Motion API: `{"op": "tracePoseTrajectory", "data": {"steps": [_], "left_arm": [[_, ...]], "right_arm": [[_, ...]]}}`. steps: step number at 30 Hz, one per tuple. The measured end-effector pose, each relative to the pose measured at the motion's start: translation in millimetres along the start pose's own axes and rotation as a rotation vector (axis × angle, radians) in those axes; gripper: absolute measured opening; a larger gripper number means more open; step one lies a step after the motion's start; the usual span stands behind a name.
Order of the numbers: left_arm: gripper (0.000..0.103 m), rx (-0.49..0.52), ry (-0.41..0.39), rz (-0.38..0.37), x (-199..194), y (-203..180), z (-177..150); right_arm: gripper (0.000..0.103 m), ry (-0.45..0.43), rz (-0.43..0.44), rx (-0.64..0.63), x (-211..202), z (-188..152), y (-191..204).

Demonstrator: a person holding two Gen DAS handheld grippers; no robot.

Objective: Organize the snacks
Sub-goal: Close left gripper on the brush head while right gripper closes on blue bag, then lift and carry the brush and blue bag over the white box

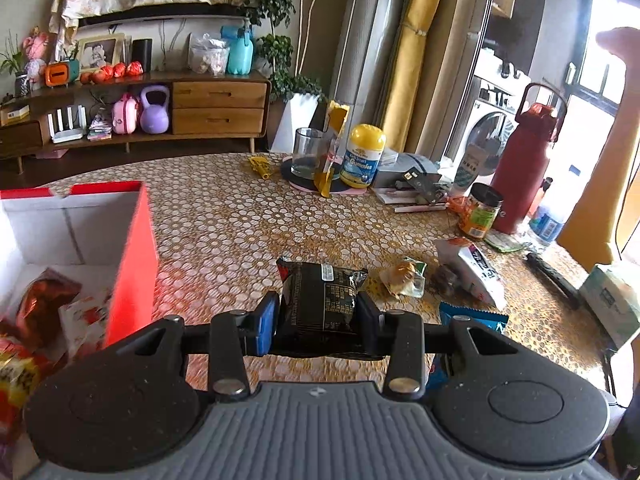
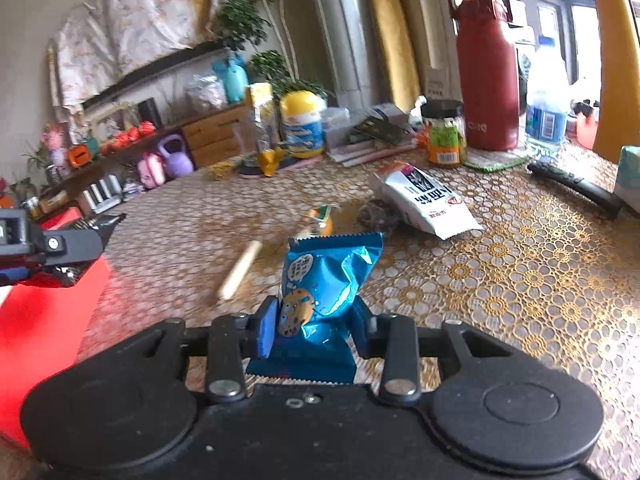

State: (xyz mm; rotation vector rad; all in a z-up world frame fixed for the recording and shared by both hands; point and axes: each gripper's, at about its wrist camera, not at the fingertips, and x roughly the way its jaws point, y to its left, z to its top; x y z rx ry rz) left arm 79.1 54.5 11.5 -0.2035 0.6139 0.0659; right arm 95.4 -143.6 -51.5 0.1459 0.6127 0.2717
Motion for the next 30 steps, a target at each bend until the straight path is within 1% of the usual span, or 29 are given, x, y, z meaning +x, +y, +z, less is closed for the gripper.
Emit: {"op": "tracePoseTrajectory", "data": {"steps": [6, 13, 22, 30], "left_arm": [[0.040, -0.027, -0.031, 0.005, -39.8, 14.3, -16.2], [0.040, -0.054, -0.069, 0.045, -74.4, 37.4, -29.8], [0.040, -0.117, -0.120, 0.113, -110.3, 78.3, -40.3], [0.040, -0.171, -0.167, 0.170, -134.8, 119.9, -39.0]], "right_arm": [[0.036, -0.040, 0.086, -0.031, -35.3, -1.2, 19.6], [0.036, -0.070, 0.177, -0.104, -58.3, 4.0, 57.5], [0.036, -0.089, 0.267, -0.207, -71.6, 7.3, 108.3], [0.036, -0.097, 0.334, -0.295, -79.0, 6.3, 150.6]]}}
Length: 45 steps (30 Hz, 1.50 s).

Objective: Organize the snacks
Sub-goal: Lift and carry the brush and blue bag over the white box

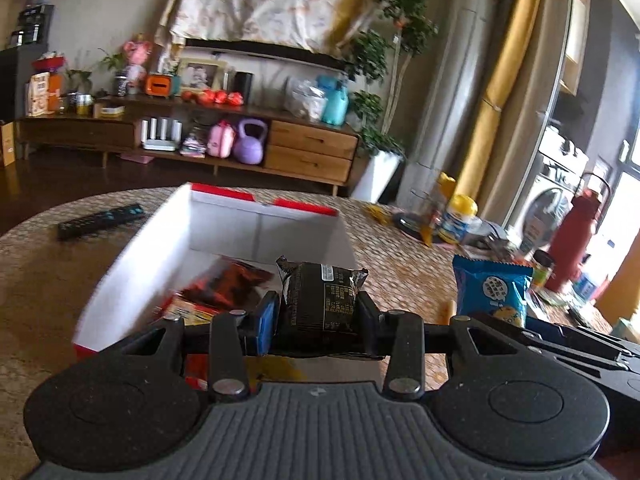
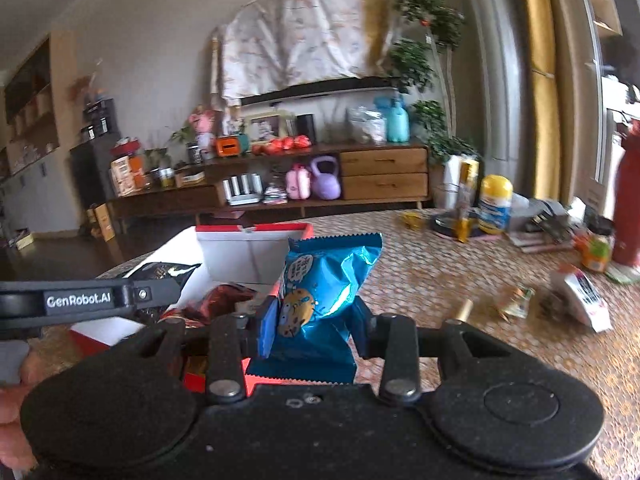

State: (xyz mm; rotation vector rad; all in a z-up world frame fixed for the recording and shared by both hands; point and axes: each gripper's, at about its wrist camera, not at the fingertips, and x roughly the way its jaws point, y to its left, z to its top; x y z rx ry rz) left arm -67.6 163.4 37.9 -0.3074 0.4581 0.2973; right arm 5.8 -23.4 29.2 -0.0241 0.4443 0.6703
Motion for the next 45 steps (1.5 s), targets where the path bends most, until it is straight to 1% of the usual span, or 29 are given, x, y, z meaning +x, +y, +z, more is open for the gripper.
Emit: {"op": "tracePoseTrajectory", "data": {"steps": [9, 16, 22, 27, 30, 33, 38, 40, 42, 45], "left_arm": [[0.040, -0.033, -0.040, 0.054, -6.1, 33.9, 15.4], [0.040, -0.031, -0.024, 0.085, 6.1, 54.4, 23.0], [0.040, 0.000, -0.006, 0.092, 22.0, 64.3, 35.0], [0.041, 0.035, 0.041, 0.081, 42.5, 71.3, 46.4], [0.041, 0.048, 0.080, 0.072, 57.5, 76.8, 51.2], [0.041, 0.063, 0.116, 0.068, 73.5, 80.1, 53.6], [0.040, 0.081, 0.189, 0.064, 99.5, 83.2, 54.9], [0.040, 0.085, 0.213, 0.077, 107.6, 85.5, 55.1], [0.040, 0.080, 0.248, 0.066, 114.9, 88.1, 54.6], [0.040, 0.100, 0.285, 0.081, 123.3, 87.5, 52.4]], "right_arm": [[0.036, -0.003, 0.062, -0.067, 9.8, 14.2, 32.3], [0.036, 0.010, 0.086, -0.114, 27.2, 23.5, 47.8], [0.036, 0.036, 0.106, -0.155, 48.8, 32.8, 58.9], [0.036, 0.100, 0.138, -0.188, 78.9, 45.7, 66.4], [0.036, 0.166, 0.170, -0.177, 100.1, 52.2, 67.9], [0.036, 0.227, 0.182, -0.191, 123.1, 58.0, 71.6], [0.035, 0.330, 0.188, -0.186, 159.2, 61.3, 75.4], [0.036, 0.369, 0.181, -0.179, 171.4, 61.5, 76.5], [0.036, 0.397, 0.179, -0.174, 179.2, 61.0, 77.3], [0.036, 0.424, 0.161, -0.187, 187.4, 58.8, 79.2]]}}
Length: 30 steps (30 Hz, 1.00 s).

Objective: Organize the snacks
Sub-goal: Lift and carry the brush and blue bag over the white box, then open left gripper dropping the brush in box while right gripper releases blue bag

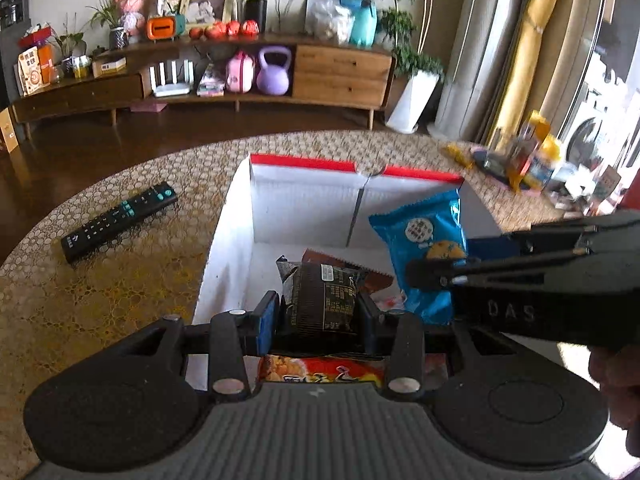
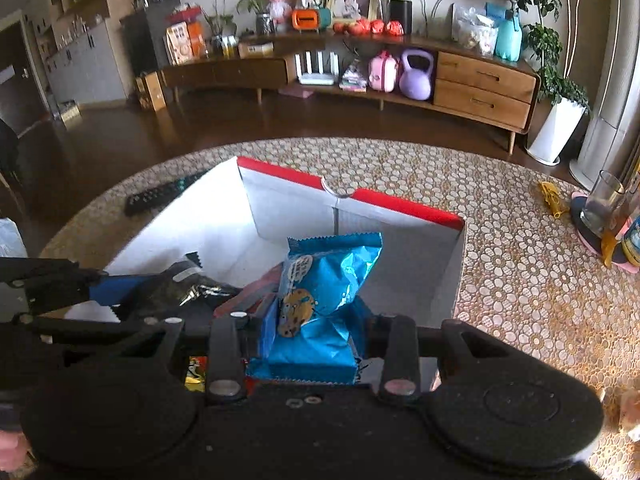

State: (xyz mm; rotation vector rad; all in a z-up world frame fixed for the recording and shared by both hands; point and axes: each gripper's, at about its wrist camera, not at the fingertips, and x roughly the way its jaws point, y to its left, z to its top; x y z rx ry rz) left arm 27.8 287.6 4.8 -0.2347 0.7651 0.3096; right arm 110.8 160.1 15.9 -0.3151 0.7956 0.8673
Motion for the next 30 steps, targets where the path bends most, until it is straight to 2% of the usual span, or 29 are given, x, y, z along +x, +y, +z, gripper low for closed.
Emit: {"op": "tracePoseTrajectory", "data": {"steps": [5, 10, 15, 20, 23, 25, 28, 30], "left_arm": [[0.041, 0.014, 0.034, 0.030, 8.2, -1.5, -2.3], [0.042, 0.022, 0.036, 0.036, 5.6, -2.3, -2.5], [0.059, 0.007, -0.005, 0.045, -8.3, -4.1, -3.7], [0.066, 0.019, -0.046, 0.039, -25.7, -15.0, -6.7], [0.066, 0.025, -0.073, 0.036, -36.5, -23.6, -9.1], [0.067, 0.023, -0.092, 0.038, -43.5, -29.0, -10.6], [0.073, 0.017, -0.131, 0.021, -53.6, -39.5, -12.5], [0.074, 0.018, -0.148, 0.008, -58.4, -47.3, -13.5]], "right_arm": [[0.037, 0.020, -0.029, -0.015, 6.3, -3.0, 0.7], [0.041, -0.013, -0.053, -0.050, -4.3, -9.4, 7.2], [0.043, -0.074, -0.097, -0.077, -23.3, -15.1, 6.7], [0.049, -0.128, -0.105, -0.057, -44.0, -25.1, -2.5], [0.052, -0.157, -0.105, -0.036, -56.8, -30.5, -8.8], [0.059, -0.184, -0.110, -0.021, -67.3, -35.7, -15.4], [0.059, -0.219, -0.118, 0.008, -82.2, -46.1, -24.8], [0.060, -0.238, -0.132, 0.026, -92.6, -53.5, -32.7]]}}
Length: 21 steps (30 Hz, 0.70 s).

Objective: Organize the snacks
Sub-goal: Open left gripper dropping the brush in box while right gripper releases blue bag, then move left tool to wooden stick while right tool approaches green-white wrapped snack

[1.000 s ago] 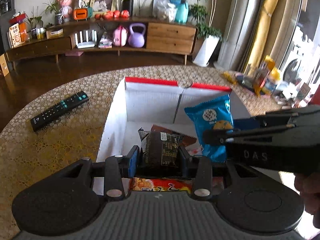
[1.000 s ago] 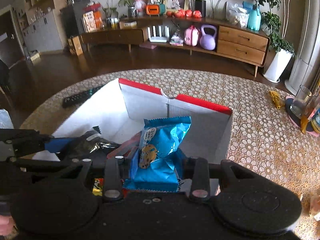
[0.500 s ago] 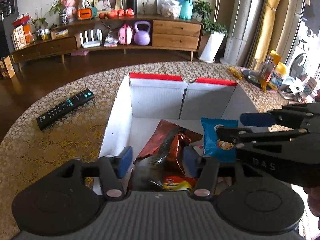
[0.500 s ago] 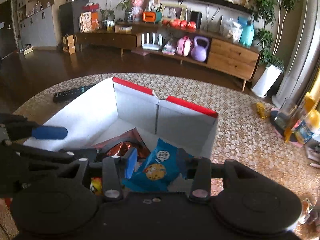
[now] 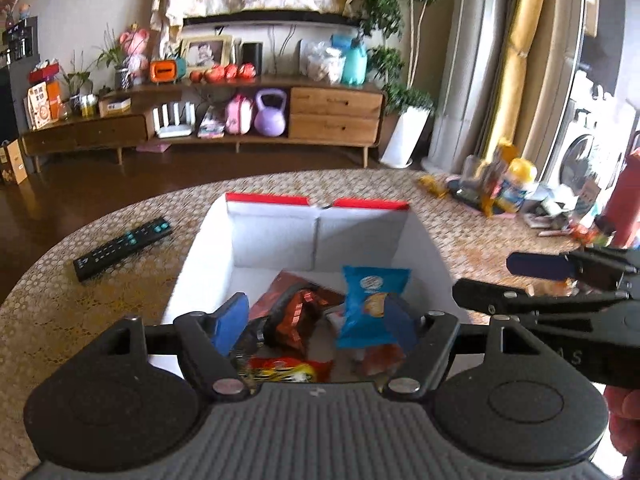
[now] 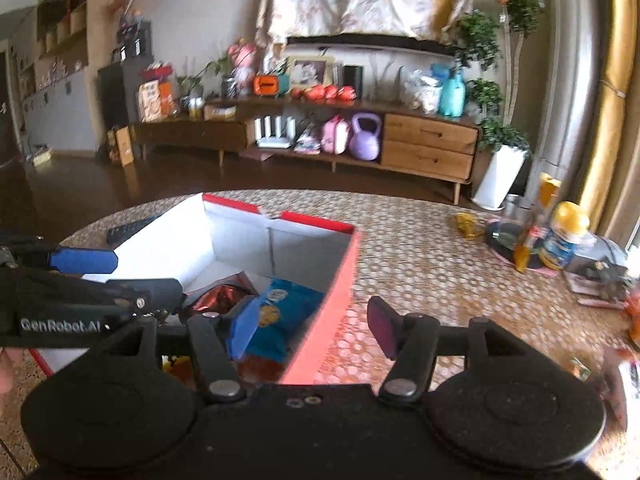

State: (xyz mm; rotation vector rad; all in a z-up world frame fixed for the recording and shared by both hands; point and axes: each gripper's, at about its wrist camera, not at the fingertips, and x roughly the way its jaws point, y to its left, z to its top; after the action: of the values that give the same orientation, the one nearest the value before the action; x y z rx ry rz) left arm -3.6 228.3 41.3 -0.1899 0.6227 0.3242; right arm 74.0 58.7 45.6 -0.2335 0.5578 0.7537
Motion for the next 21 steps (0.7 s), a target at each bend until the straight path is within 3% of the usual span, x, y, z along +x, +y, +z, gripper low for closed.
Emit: {"op": "tracePoseTrajectory", "data": {"steps": [11, 21], "left_arm": [[0.079, 0.052, -0.064, -0.110, -5.0, -76.3, -0.8], [0.079, 0.140, -0.048, -0.194, 12.1, -147.0, -2.5]], "right_arm": [[0.066, -0.059, -0.130, 0.136, -42.0, -25.0, -75.6], [0.069, -0.059, -0.254, 0.232, -56.8, -58.3, -147.7]]}}
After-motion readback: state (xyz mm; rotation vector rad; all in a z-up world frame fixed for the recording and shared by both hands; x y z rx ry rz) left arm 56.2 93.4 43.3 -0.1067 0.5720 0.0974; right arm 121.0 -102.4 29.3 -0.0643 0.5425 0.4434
